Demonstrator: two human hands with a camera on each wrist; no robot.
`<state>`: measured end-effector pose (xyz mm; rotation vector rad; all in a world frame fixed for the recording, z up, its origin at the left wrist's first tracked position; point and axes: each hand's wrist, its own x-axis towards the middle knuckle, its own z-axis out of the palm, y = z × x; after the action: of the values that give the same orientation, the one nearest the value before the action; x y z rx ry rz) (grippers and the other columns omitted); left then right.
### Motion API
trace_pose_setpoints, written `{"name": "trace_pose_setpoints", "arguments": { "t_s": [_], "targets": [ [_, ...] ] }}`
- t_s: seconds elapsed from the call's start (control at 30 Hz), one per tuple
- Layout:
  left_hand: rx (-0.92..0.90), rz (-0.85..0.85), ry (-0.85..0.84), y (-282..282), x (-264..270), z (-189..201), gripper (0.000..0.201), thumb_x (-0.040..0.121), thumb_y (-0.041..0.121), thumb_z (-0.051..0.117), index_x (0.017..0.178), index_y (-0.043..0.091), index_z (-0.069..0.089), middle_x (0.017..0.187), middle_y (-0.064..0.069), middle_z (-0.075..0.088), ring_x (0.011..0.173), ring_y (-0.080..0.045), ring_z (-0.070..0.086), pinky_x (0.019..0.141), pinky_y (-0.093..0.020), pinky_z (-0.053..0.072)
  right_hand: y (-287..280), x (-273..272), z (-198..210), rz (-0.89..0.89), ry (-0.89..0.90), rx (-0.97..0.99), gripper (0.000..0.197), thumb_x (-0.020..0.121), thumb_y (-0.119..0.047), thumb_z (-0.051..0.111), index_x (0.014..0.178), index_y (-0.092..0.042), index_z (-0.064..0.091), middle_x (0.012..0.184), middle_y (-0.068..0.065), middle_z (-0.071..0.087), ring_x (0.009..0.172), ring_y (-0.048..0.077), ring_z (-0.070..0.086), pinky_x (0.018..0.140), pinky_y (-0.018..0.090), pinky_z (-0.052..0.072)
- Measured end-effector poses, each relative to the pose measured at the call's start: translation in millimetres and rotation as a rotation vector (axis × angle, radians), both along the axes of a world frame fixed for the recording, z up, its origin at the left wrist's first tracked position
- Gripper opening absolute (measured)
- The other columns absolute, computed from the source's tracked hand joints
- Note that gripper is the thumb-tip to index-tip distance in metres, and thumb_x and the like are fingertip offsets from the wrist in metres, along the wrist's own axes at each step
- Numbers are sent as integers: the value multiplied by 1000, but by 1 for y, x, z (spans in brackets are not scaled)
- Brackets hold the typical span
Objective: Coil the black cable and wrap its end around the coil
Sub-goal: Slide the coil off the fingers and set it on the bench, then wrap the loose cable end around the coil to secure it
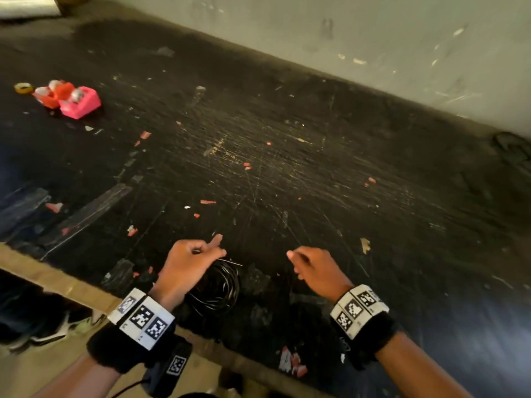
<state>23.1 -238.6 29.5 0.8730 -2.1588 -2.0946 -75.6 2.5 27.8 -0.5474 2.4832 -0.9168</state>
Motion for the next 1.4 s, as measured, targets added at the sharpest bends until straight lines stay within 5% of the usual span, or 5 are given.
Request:
{"name": "trace_pose_setpoints", "arguments": {
  "t_s": [0.6,0.83,0.97,1.07,1.4],
  "targets": [
    [-108,42,0,-18,43,9,30,78,4,69,52,8,54,42,3,58,41,2,41,51,-22,32,-99,32,-14,421,237,337,27,88,-20,55,113,-12,60,115,8,57,105,30,60,88,43,50],
    [-56,-118,33,6,22,-4,16,71,12,71,57,6,67,138,18,50,107,22,48,89,-3,30,-84,35,4,294,225,106,22,86,-17,55,101,-8,68,98,12,64,89,28,64,77,38,51],
    [-55,-188,98,34,7,16,32,76,0,71,52,21,67,75,23,69,100,33,42,106,-14,20,-60,41,31,295,275,-6,16,86,-13,60,100,-8,67,95,9,63,81,21,61,73,33,50],
    [-16,-256,145,53,1,33,22,83,-2,65,62,6,62,35,10,50,36,13,47,65,6,35,-40,43,44,308,321,-52,13,87,-9,60,98,-9,67,94,7,63,80,18,61,71,31,51],
    [-172,-433,304,92,-21,51,36,83,5,65,49,17,62,45,10,52,48,3,45,52,-15,34,12,34,72,78,358,-111,3,85,-12,62,83,-11,63,77,5,66,66,18,63,59,29,51]
  ]
}}
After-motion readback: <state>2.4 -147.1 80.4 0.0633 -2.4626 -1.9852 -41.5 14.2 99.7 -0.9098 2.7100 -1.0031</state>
